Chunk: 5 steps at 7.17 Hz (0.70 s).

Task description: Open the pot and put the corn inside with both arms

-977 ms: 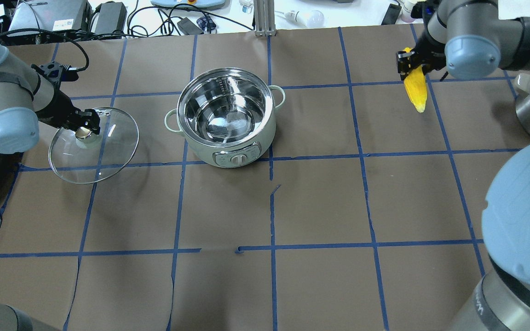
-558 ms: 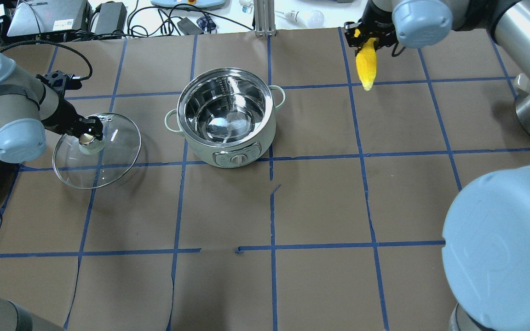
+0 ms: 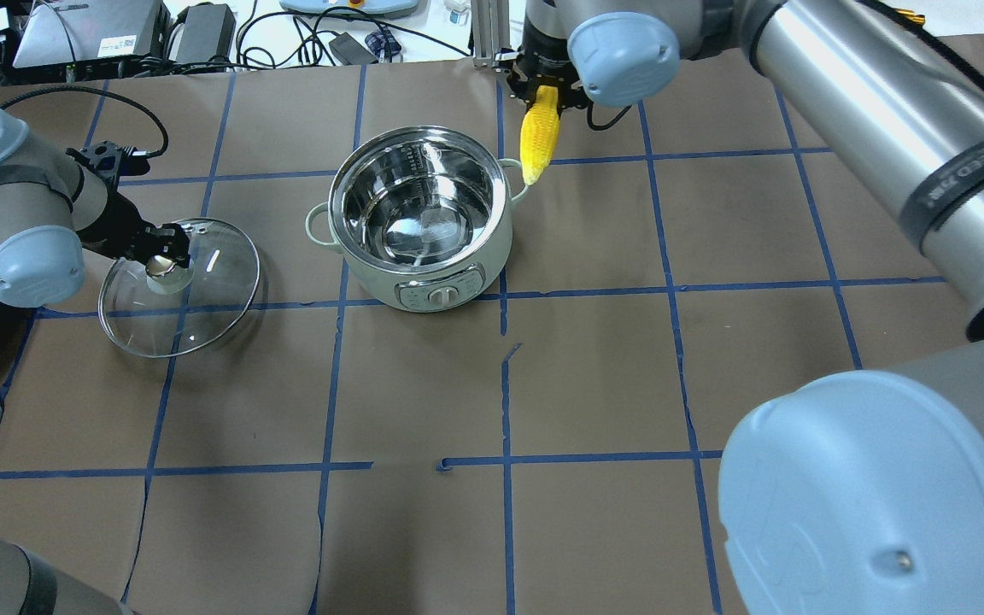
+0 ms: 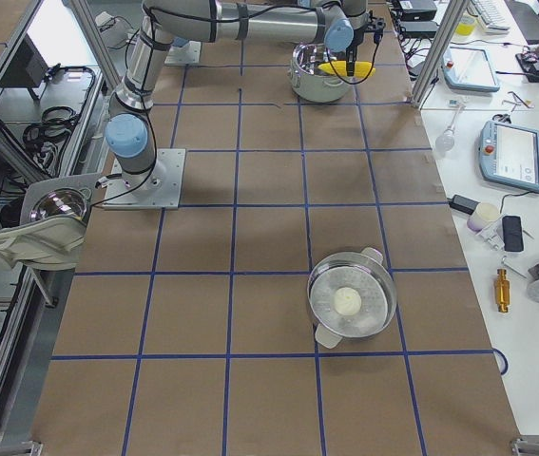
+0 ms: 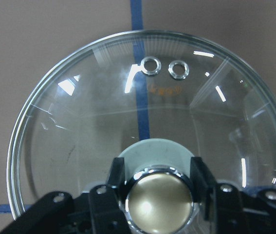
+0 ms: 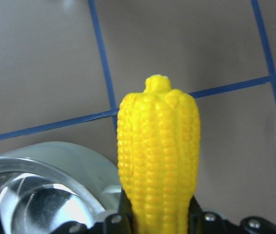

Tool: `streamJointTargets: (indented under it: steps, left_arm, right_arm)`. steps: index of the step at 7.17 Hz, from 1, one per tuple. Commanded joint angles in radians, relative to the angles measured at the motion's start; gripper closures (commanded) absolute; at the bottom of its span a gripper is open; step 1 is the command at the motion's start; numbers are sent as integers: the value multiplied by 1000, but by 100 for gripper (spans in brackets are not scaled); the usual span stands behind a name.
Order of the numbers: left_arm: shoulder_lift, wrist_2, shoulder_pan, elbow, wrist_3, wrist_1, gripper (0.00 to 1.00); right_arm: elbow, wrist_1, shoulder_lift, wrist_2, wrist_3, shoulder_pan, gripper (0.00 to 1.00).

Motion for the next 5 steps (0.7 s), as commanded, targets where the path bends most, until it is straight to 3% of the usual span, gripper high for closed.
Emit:
streamJointTargets:
  steps: [1, 5]
  left_arm:
    - [-5, -1, 5, 0, -4, 0, 37]
    - [25, 12, -4, 8, -4, -3, 11]
  right_arm:
    - [-81, 1, 69, 30, 164, 119, 100]
    - [-75, -23, 141, 45, 98, 224, 100]
